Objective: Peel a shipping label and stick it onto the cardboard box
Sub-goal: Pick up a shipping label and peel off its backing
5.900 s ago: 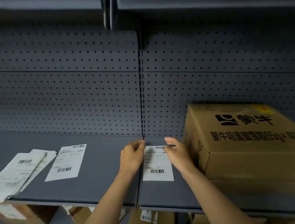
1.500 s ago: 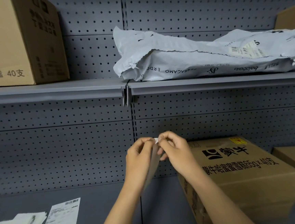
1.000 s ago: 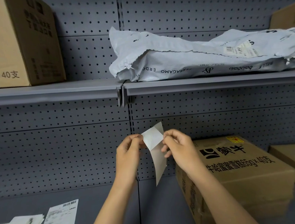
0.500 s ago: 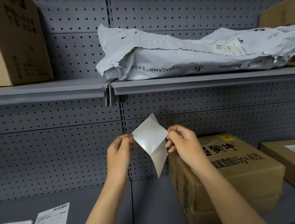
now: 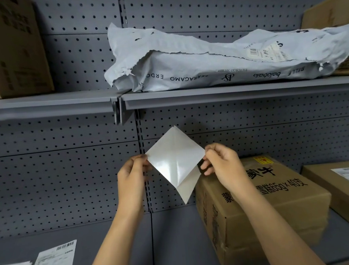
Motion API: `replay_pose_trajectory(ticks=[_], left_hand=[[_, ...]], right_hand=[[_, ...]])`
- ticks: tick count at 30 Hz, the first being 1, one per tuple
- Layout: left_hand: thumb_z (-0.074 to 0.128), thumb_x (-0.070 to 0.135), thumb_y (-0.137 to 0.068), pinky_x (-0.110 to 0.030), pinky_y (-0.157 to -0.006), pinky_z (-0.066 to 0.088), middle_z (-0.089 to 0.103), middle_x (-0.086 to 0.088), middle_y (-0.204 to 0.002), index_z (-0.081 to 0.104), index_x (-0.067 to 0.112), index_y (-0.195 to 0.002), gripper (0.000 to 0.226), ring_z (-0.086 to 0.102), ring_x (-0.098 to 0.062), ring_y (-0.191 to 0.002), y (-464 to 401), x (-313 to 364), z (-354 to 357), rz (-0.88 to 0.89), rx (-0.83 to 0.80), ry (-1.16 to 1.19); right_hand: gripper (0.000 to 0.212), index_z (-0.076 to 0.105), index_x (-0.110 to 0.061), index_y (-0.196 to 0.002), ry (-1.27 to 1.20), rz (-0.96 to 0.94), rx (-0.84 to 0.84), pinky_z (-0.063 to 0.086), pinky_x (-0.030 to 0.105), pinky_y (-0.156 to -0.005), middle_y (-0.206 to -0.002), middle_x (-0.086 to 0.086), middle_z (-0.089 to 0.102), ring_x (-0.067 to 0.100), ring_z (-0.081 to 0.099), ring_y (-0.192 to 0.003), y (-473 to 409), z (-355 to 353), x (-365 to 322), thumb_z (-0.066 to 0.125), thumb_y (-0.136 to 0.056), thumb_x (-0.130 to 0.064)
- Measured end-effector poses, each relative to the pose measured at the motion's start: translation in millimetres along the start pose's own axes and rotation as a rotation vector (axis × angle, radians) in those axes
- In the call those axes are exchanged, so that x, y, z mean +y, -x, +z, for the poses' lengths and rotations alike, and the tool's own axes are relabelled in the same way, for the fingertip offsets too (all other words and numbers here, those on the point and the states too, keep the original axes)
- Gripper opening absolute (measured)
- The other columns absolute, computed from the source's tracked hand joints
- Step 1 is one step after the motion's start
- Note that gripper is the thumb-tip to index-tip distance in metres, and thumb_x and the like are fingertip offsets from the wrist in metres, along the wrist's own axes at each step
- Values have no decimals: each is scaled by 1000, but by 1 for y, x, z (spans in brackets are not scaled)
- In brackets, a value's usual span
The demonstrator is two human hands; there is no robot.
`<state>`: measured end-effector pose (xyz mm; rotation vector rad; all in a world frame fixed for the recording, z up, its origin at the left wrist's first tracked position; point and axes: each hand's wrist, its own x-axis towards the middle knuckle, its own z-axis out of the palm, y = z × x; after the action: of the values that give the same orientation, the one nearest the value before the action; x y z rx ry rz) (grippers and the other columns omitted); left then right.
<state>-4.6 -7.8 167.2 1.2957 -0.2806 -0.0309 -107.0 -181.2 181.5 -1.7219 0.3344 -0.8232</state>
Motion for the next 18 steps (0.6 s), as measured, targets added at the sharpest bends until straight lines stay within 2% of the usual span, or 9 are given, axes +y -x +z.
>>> replay_pose_trajectory(ticks=[4, 7, 11, 15, 18], left_hand=[[56, 21, -97, -32, -80, 51, 73, -5, -95, 73, 16, -96, 18, 66, -17, -89, -3, -1, -2, 4, 11, -4], [55, 18, -96, -33, -81, 53, 73, -7, -94, 72, 14, -98, 18, 66, -19, -89, -5, -1, -4, 7, 16, 0], [52, 14, -96, -36, -84, 52, 72, -9, -96, 70, 14, -93, 18, 66, -21, -91, -7, 1, -8, 17, 43, 6], [52, 15, -97, -30, -76, 51, 70, -8, -92, 68, 13, -88, 18, 65, -21, -88, -12, 3, -13, 43, 69, 14], [51, 15, -97, -30, -74, 50, 69, -7, -89, 66, 11, -84, 20, 65, -22, -88, -16, 3, -19, 58, 89, 15]], right_hand=[[17, 65, -20, -88, 0, 8, 30, 57, 44, -74, -59, -5, 64, 19, 61, -65, -2, -6, 2, 52, -97, -14], [15, 66, -21, -91, 9, 19, 37, 57, 49, -79, -58, -7, 65, 19, 62, -65, -3, -8, 4, 52, -97, -17], [16, 65, -20, -91, -2, 14, 48, 56, 49, -79, -56, -12, 67, 21, 62, -67, -4, -12, 3, 51, -98, -16], [17, 64, -17, -89, -41, 20, 72, 54, 45, -73, -54, -9, 65, 27, 60, -70, -4, -14, 3, 51, -98, -11], [18, 64, -17, -88, -53, 30, 87, 53, 43, -72, -55, -6, 64, 24, 59, -65, -4, -17, 3, 51, -99, -11]])
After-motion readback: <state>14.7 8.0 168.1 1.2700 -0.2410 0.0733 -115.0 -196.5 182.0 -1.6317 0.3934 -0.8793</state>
